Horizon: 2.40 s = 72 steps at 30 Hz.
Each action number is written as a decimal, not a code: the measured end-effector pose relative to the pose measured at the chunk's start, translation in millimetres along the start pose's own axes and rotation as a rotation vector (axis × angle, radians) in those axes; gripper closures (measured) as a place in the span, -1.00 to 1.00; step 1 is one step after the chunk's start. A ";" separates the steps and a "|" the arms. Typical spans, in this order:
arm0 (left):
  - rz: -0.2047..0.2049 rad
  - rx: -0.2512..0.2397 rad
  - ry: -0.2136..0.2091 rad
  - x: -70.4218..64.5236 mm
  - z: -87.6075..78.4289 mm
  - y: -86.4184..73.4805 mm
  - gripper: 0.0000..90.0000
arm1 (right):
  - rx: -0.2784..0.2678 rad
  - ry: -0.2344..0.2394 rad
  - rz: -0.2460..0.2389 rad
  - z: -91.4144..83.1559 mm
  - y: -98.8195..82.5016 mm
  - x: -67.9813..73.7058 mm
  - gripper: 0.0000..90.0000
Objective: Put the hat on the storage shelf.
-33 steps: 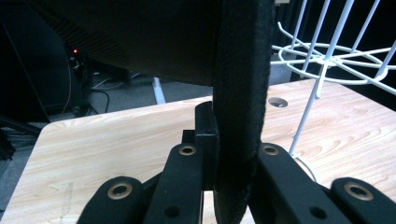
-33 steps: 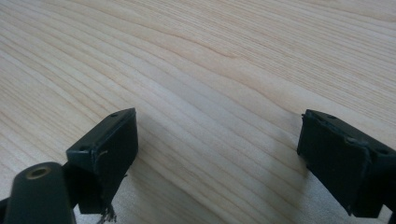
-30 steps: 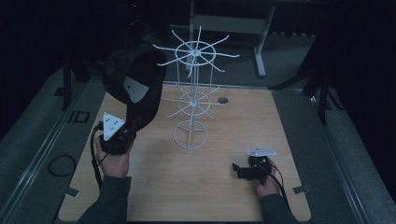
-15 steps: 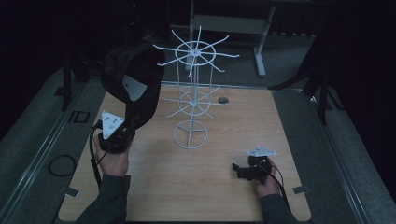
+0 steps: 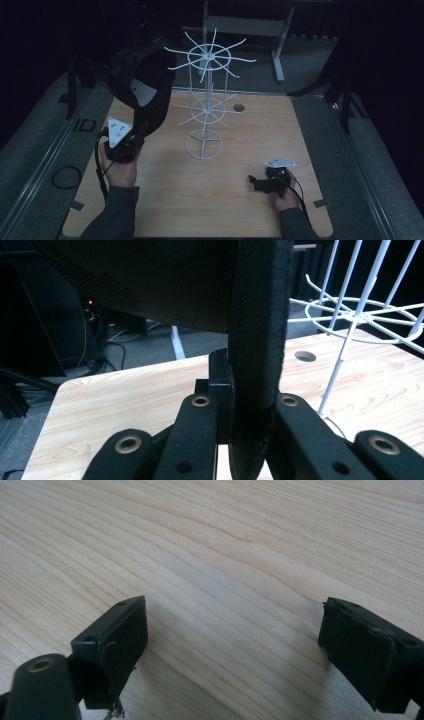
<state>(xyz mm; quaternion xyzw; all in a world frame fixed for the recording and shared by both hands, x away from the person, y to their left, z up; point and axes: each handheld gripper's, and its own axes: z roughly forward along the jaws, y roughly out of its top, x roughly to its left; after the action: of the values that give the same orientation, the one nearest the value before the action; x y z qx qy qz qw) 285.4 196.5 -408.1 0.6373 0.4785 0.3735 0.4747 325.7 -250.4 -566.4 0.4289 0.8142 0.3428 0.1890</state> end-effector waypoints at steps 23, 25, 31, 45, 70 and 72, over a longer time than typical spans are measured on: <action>0.014 -0.026 -0.001 -1.4 -2.5 7.0 0.92 | -0.001 0.000 0.001 0.1 0.0 0.1 -0.73; 0.018 -0.027 0.001 -2.0 -2.5 6.7 0.92 | -0.001 0.000 0.001 0.1 0.0 0.1 -0.73; 0.039 -0.035 -0.001 -5.6 -2.2 3.8 0.92 | -0.001 -0.001 0.001 0.1 0.0 0.1 -0.73; 0.091 -0.061 -0.015 -21.5 2.2 -10.2 0.92 | 0.000 0.000 0.002 0.0 0.0 0.2 -0.73; 0.082 -0.050 -0.173 -24.2 5.0 -15.7 -0.27 | 0.001 0.001 0.004 0.0 0.0 0.3 -0.73; 0.073 -0.053 -0.187 -24.3 4.6 -15.2 -0.36 | 0.001 0.001 0.004 0.0 0.0 0.3 -0.73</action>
<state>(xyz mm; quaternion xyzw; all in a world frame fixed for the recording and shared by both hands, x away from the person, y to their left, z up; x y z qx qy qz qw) 279.5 173.3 -424.5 0.6739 0.3983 0.3418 0.5199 325.5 -250.2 -566.4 0.4304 0.8136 0.3431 0.1876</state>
